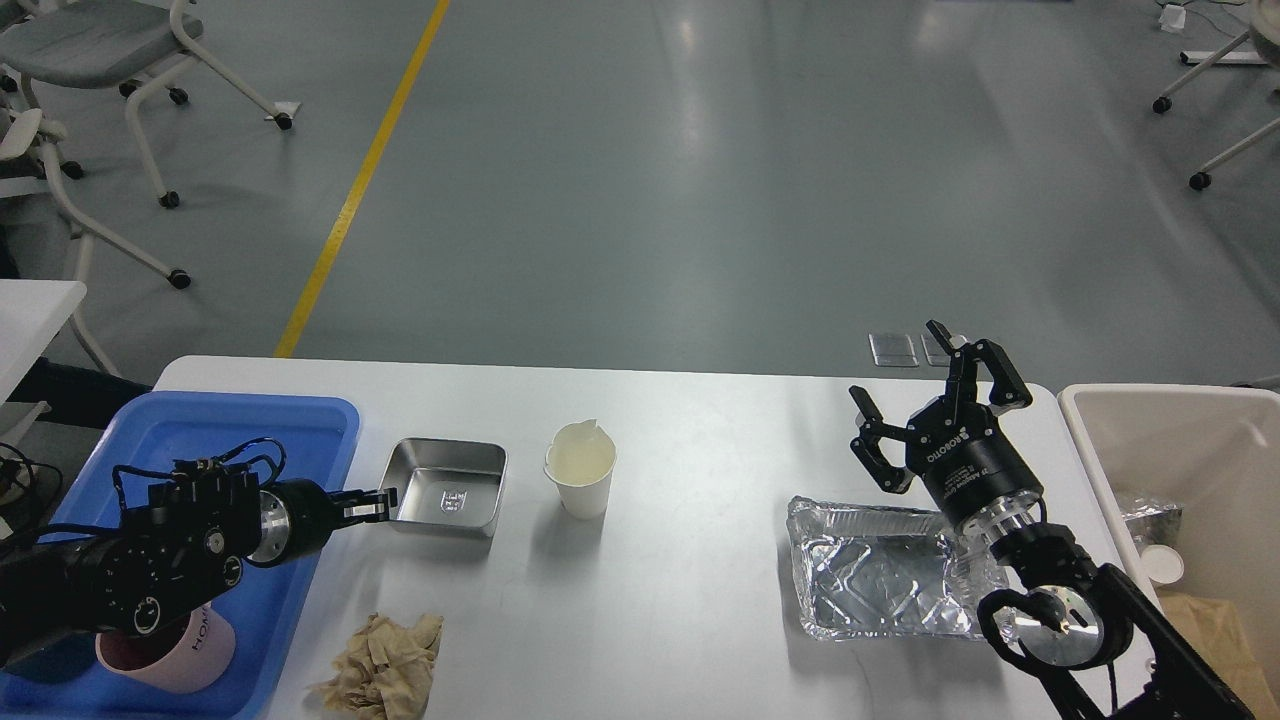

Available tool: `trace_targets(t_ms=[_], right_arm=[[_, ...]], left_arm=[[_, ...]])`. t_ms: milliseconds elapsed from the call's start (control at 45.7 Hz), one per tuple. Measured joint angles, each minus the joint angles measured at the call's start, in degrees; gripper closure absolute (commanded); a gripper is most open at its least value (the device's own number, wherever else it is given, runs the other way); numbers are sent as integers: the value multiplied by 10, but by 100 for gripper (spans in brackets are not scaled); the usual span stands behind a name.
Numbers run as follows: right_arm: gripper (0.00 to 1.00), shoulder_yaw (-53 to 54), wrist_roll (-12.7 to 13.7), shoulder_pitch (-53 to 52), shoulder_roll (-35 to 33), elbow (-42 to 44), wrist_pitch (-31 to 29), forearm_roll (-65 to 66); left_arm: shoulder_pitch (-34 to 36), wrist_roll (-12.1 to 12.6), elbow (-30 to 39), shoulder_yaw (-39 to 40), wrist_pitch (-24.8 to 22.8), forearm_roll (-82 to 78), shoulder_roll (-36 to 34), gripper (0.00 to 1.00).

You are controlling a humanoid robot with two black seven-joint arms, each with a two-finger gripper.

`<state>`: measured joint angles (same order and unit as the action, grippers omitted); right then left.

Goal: Tidy desktop
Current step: 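Lift the steel tray and carry it onto the blue tray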

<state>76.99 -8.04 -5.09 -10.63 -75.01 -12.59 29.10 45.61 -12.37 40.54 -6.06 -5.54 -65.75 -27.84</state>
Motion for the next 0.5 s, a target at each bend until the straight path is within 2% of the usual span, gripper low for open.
trace_targets(t_ms=[285,504], right_arm=[[0,0,0,1,0,0,0,0],[0,0,0,1,3,0,1,0]], left_arm=[[5,-11,0,6,-3,2,0,99],[36,-21,16,6,-13,5,-21,99]])
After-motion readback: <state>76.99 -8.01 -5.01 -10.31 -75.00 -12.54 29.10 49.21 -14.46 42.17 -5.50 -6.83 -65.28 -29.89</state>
